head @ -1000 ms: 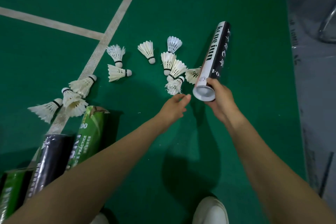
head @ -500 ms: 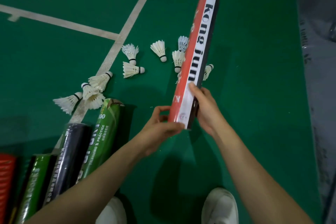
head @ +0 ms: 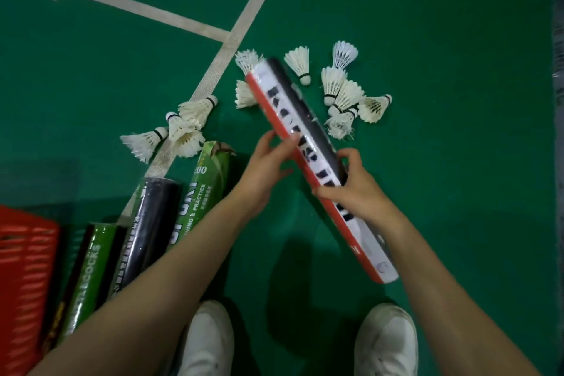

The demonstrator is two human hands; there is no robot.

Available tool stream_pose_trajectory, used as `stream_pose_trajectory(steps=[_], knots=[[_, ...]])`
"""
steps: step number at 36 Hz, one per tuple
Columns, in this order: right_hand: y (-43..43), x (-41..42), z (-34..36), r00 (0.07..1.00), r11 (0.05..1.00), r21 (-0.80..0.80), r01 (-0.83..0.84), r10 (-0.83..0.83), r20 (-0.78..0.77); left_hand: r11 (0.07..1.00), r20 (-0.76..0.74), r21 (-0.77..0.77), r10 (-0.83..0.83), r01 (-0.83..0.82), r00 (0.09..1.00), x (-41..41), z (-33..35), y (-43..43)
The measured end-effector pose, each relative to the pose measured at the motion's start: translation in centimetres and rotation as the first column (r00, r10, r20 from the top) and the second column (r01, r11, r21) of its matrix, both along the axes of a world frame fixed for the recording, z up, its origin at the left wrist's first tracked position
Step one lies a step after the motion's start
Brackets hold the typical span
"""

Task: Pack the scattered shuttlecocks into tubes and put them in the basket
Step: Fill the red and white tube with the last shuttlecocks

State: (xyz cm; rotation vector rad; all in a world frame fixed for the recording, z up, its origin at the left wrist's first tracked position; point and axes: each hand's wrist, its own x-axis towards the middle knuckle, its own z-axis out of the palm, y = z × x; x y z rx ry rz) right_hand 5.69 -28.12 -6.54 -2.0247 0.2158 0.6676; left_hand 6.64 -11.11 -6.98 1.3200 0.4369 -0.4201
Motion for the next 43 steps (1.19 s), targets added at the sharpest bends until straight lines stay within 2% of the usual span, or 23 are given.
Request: stream_pose_trajectory(steps=[4,7,13,18,21,23,25,31,34,36,39,40,43], knots=[[-1.2,-1.3,-0.2,0.981,0.96,-0.204,-0.191,0.195,-0.002,0.96,-0.073,-0.088,0.261,-0.267,0.963,1.7,1.1,0.7],[-1.6,-1.4,0.0,0.957,0.896,-0.342,-0.283,0.289,-0.035,0.961,-0.072,-0.08,0.261,-0.266,0.963,0.6,1.3,0.0],[0.1,-1.3,1.1,0.926,0.928,-0.27,-0.256,0.315,0.206,0.959,-0.072,-0.156,0.227,-0.236,0.971,-4.0,0.6,-2.7],[0.6,-2.0,1.8,0.884,0.931,-0.273,-0.241,0.327,0.334,0.993,0.085,0.08,0.077,-0.084,0.993,-5.4,0.1,-1.0],[0.3,-2.5,2.0,0.873,0.927,-0.295,-0.23,0.331,0.36,0.975,0.303,0.222,-0.04,-0.03,0.952,-4.8,0.7,1.0],[0.2,-2.7,2.1,0.866,0.924,-0.302,-0.234,0.339,0.367,0.96,0.386,0.277,-0.16,0.052,0.909,-4.8,0.9,1.5],[0.1,-2.8,2.2,0.861,0.922,-0.31,-0.231,0.342,0.376,0.961,0.394,0.273,-0.16,0.051,0.905,-4.9,0.8,1.6],[0.3,-2.8,1.5,0.86,0.905,-0.334,-0.263,0.377,0.343,0.998,0.307,0.054,0.003,-0.02,0.952,-4.9,0.4,1.4],[0.4,-2.6,0.9,0.861,0.885,-0.346,-0.313,0.418,0.289,0.999,0.232,0.034,0.025,-0.033,0.972,-5.0,-0.4,1.6],[0.3,-2.7,0.5,0.861,0.871,-0.344,-0.35,0.444,0.25,0.996,0.118,0.085,-0.002,-0.008,0.993,-5.0,-1.1,1.3],[0.4,-2.8,-0.2,0.878,0.888,-0.271,-0.371,0.43,0.207,0.997,-0.15,-0.065,-0.047,0.038,0.988,-4.4,-1.4,0.3],[0.4,-2.7,-0.4,0.892,0.898,-0.249,-0.363,0.412,0.184,0.993,-0.204,-0.098,-0.079,0.06,0.976,-4.2,-1.5,0.0],[0.1,-2.2,-0.7,0.91,0.901,-0.171,-0.398,0.412,0.053,0.996,-0.262,-0.049,-0.084,0.073,0.961,-3.8,-2.4,-0.5]])
